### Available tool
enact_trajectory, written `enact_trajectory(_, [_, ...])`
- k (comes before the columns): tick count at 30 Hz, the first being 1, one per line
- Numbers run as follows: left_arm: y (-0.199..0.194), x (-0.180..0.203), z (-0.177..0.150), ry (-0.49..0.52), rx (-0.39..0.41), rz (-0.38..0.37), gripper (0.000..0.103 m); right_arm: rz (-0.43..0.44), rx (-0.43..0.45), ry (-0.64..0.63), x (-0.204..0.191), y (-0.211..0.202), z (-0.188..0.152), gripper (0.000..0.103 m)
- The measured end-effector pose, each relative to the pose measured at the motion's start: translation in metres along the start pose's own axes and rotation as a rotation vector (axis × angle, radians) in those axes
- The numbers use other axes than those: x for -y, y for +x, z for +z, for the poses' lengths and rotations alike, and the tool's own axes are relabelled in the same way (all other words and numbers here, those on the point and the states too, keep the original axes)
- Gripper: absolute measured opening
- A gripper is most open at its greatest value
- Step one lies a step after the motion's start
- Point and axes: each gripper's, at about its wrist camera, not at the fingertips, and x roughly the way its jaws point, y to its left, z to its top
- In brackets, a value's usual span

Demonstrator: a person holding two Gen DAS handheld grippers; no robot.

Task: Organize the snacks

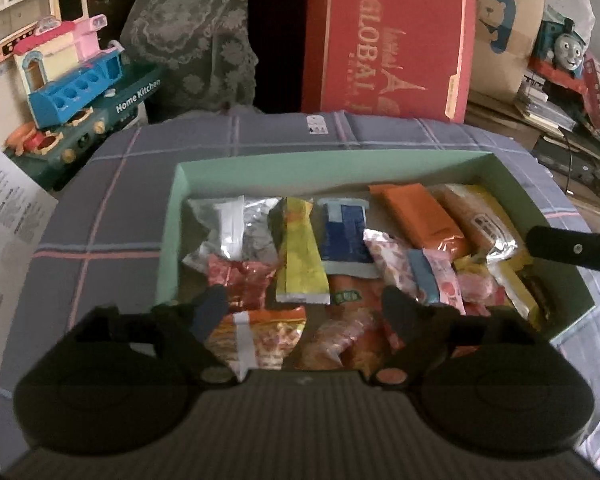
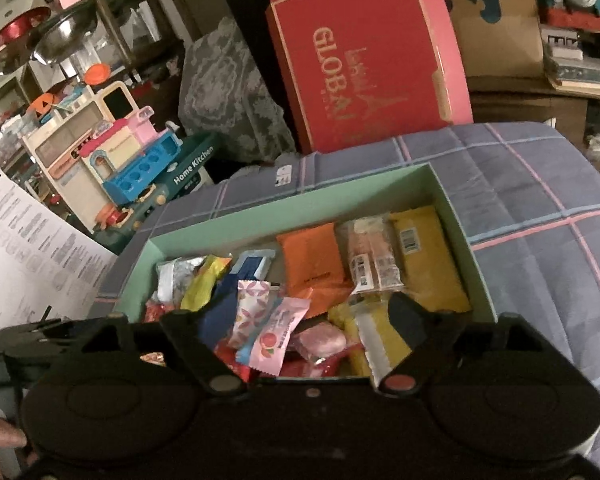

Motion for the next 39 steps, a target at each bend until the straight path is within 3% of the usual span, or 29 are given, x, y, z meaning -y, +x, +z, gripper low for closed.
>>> enact_trajectory(4, [-0.005,0.000,-0.006,-0.028,-0.007,0.004,0.100,-0.021,0.002,0.009,0.004,-0.007,-0.005,0.103])
enact_trajectory(9, [-0.017,0.004,-0.018,-0.045,-0.010,-0.006,0.103,-0.029,-0.003,0.023,0.005,-0.020,-0.010,0.103])
enact_trajectory(17, [-0.043,0.015,-0.039,0.023,-0.014,0.039,0.103,-0.025,-0.029,0.021,-0.005,-0.041,-0.027,0.103])
enact_trajectory(25, [-0.080,0.012,-0.055,0.016,0.005,0.036,0.103,-0.046,-0.042,-0.046,-0.021,-0.073,-0.044,0.103])
enact_trajectory(33, [-0.100,0.003,-0.077,0.026,-0.007,0.048,0.103,-0.101,-0.041,-0.101,-0.022,-0.100,-0.066,0.103])
enact_trajectory(39, [-0.104,-0.011,-0.095,-0.028,-0.038,0.058,0.103,-0.152,-0.064,-0.114,-0.017,-0.106,-0.085,0.103])
